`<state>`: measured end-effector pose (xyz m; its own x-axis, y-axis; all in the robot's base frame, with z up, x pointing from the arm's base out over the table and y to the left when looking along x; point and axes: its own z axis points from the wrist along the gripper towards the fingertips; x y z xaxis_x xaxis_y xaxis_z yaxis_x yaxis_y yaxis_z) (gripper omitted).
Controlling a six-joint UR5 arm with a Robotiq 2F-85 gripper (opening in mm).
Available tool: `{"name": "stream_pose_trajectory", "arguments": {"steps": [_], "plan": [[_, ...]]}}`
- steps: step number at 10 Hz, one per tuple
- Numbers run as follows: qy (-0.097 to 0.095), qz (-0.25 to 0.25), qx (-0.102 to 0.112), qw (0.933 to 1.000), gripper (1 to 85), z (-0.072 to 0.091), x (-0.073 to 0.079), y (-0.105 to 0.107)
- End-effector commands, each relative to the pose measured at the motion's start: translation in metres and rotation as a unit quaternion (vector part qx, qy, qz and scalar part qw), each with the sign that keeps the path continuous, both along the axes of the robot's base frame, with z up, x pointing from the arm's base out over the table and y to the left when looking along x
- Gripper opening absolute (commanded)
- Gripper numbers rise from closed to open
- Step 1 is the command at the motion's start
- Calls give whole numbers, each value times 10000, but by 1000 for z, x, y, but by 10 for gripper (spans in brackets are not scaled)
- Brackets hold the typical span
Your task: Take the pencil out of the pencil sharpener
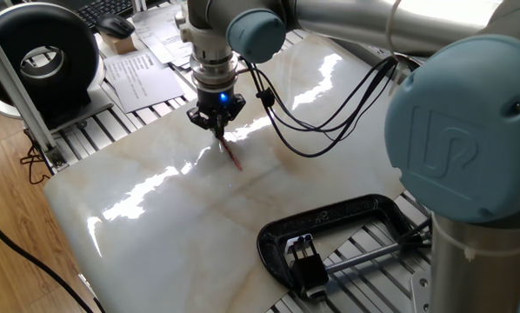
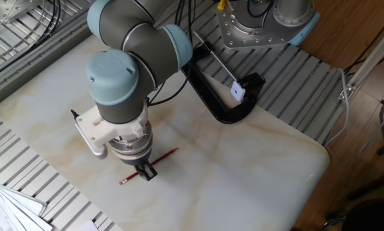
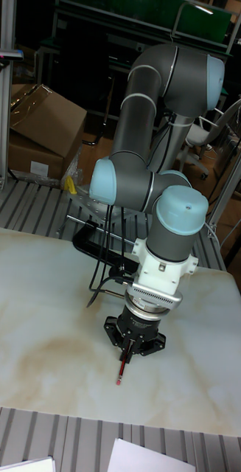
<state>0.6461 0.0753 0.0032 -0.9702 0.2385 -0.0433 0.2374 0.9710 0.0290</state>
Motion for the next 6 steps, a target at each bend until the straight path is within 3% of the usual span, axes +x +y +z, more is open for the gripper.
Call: {"name": "stream_pose_trajectory", "arguments": {"steps": [1, 4, 6], "plan": [[-40, 9, 60, 10000, 13, 5, 2, -1], [-104, 67, 294, 9995, 13, 30, 2, 12], [-96, 67, 264, 9996, 13, 24, 5, 13]]}}
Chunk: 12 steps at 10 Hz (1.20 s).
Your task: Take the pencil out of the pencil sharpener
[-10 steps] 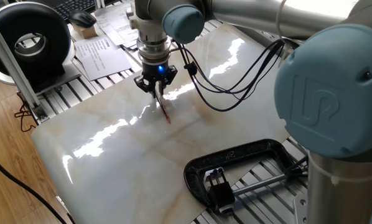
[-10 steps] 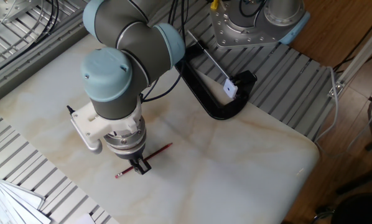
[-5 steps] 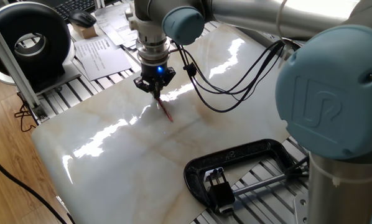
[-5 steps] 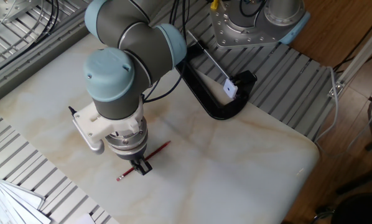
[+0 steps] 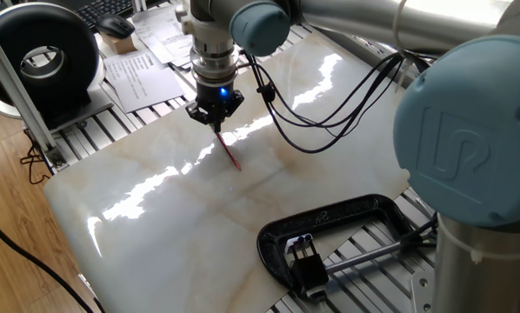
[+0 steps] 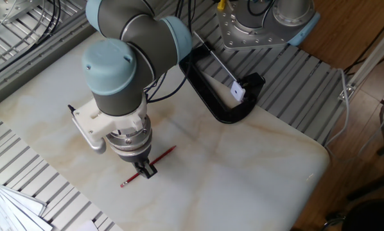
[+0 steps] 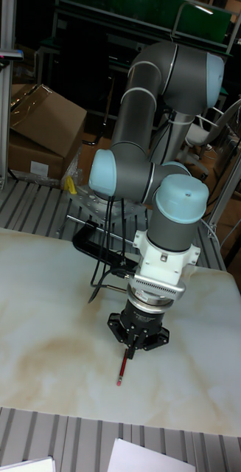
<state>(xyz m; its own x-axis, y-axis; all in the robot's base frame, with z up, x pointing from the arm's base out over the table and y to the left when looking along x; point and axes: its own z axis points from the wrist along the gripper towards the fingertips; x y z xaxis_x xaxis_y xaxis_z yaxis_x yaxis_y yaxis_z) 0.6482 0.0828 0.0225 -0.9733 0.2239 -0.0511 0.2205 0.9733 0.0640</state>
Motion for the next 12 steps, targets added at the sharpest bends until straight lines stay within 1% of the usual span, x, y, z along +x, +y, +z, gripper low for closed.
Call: {"name": "stream_pose_trajectory", "arguments": {"steps": [1, 2, 4, 5, 7, 9, 11, 12], "plan": [[65, 72, -118, 9999, 107, 0, 1, -6], [47, 163, -115, 9998, 357, -1, 1, -7], [55, 140, -121, 9998, 370, -2, 1, -7], [17, 139, -99, 9999, 377, -5, 5, -5], [-13, 115, -83, 9999, 347, -13, 9, -4], [-26, 31, -108, 9999, 330, -20, 10, 1], [-25, 23, -177, 9998, 300, -21, 9, -1], [-25, 23, -177, 9998, 290, -21, 9, -2]]}}
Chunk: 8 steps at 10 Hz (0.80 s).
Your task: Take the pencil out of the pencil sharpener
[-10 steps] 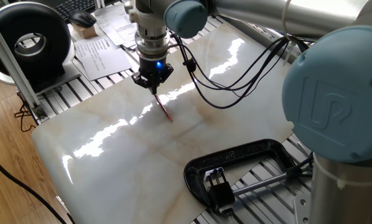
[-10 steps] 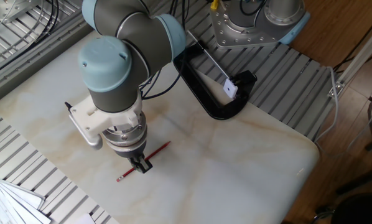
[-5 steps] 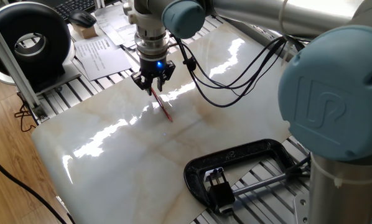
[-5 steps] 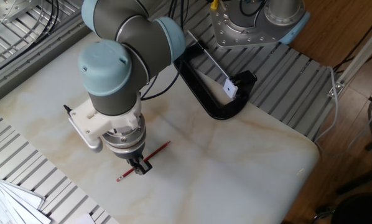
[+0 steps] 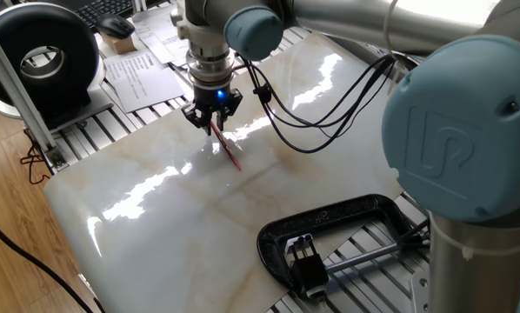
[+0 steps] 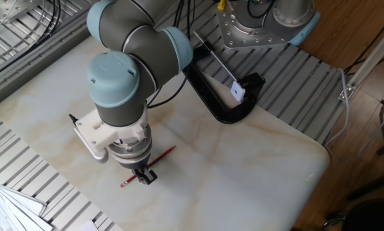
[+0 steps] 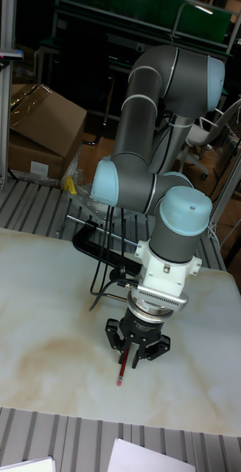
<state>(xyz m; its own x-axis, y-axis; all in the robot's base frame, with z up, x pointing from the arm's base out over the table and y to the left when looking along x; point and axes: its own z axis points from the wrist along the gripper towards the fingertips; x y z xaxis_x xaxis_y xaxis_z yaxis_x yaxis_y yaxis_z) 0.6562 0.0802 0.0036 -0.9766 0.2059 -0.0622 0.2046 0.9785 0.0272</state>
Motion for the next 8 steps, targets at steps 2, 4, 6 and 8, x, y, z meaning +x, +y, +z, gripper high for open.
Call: {"name": "stream_pose_trajectory", "arguments": {"steps": [2, 4, 6, 8], "plan": [[19, -65, -61, 10000, 277, -3, 0, -4], [19, -50, -31, 10000, 263, -3, -1, -5], [-4, -42, -24, 10000, 223, -4, -1, -6], [34, -88, -52, 9999, 30, -4, -3, -8]]}}
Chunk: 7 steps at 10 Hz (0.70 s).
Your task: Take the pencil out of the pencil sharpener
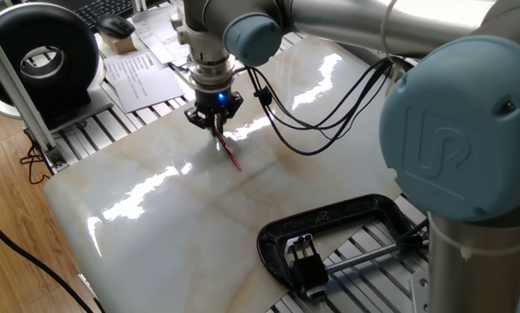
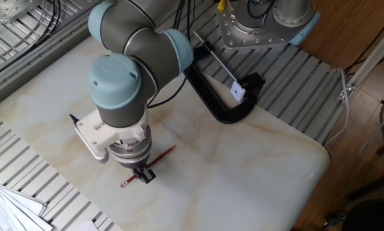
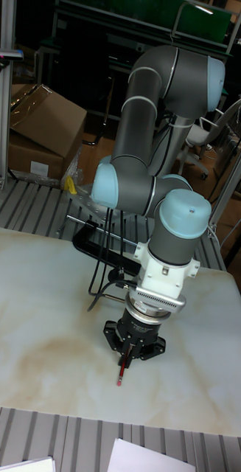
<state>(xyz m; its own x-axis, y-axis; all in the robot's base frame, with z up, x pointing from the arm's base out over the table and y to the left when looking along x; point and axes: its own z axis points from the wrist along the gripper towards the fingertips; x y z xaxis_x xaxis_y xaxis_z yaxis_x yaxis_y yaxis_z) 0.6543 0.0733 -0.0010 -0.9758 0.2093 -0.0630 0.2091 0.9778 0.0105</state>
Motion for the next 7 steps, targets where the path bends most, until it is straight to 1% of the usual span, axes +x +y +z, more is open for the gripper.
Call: {"name": "stream_pose_trajectory", "arguments": {"steps": [1, 2, 3, 4, 5, 6, 7], "plan": [[21, -96, 101, 9999, 17, 0, -1, 1], [-93, -82, 239, 9996, 17, 0, 5, 7], [-102, -21, 250, 9996, 17, 4, 5, 6], [-72, 17, 347, 9994, 17, 16, 3, 2], [12, 42, 392, 9992, 13, 29, -3, -6], [35, 65, 299, 9995, 13, 41, -9, -16], [50, 50, 308, 9995, 13, 53, -16, -18]]}}
